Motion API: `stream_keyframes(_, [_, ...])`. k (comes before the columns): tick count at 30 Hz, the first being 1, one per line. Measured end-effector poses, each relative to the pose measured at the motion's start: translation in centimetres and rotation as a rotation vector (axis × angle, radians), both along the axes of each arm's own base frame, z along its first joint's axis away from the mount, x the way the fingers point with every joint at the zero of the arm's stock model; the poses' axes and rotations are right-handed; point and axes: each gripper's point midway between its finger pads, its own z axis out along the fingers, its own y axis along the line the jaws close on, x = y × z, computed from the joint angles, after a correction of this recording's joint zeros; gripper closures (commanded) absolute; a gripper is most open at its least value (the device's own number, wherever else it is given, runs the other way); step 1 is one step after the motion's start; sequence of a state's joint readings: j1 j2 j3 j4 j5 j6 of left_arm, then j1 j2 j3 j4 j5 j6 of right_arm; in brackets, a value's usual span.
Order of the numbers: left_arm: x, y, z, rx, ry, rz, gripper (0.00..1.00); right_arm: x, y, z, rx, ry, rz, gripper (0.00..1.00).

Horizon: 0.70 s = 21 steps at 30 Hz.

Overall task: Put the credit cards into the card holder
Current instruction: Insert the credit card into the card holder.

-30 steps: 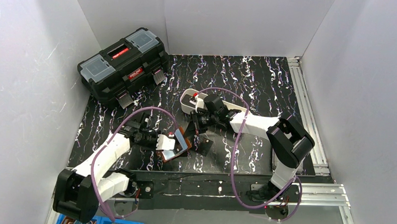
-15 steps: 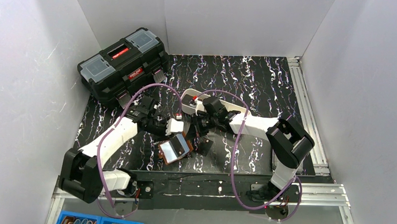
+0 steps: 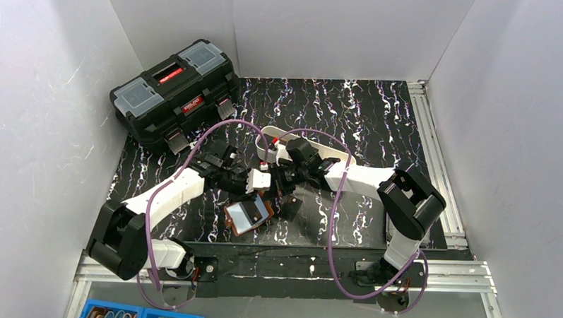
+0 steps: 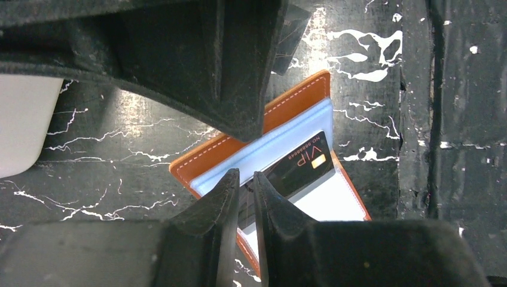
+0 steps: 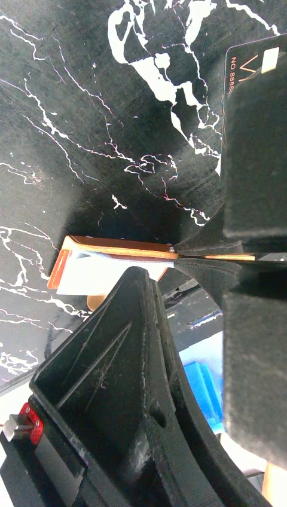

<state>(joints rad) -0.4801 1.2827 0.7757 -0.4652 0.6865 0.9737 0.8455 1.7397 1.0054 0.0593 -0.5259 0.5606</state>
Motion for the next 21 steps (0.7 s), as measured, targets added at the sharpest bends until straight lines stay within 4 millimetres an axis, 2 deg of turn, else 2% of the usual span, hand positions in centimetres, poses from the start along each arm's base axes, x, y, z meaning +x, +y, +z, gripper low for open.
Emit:
stream_keyframes(12, [0.4,0.4,-1.6,0.036,-0.01,0.051,0.88,0.2,0.4,0.3,0.009,0.013,-0.004,0.99])
stream_keyframes(15, [0.4,0.3,-2.0,0.044,-0.008,0.049,0.88,0.3,0.6,-0.2,0.003,0.026,-0.002,0.99])
stream_keyframes(17, [0.3,0.2,-2.3,0.051,-0.007,0.047,0.88,0.2,0.6,-0.8,-0.006,0.04,0.001,0.87])
stream_keyframes(21, [0.1,0.0,-2.8,0.06,-0.003,0.039,0.88,0.0,0.6,-1.5,-0.017,0.061,0.007,0.78])
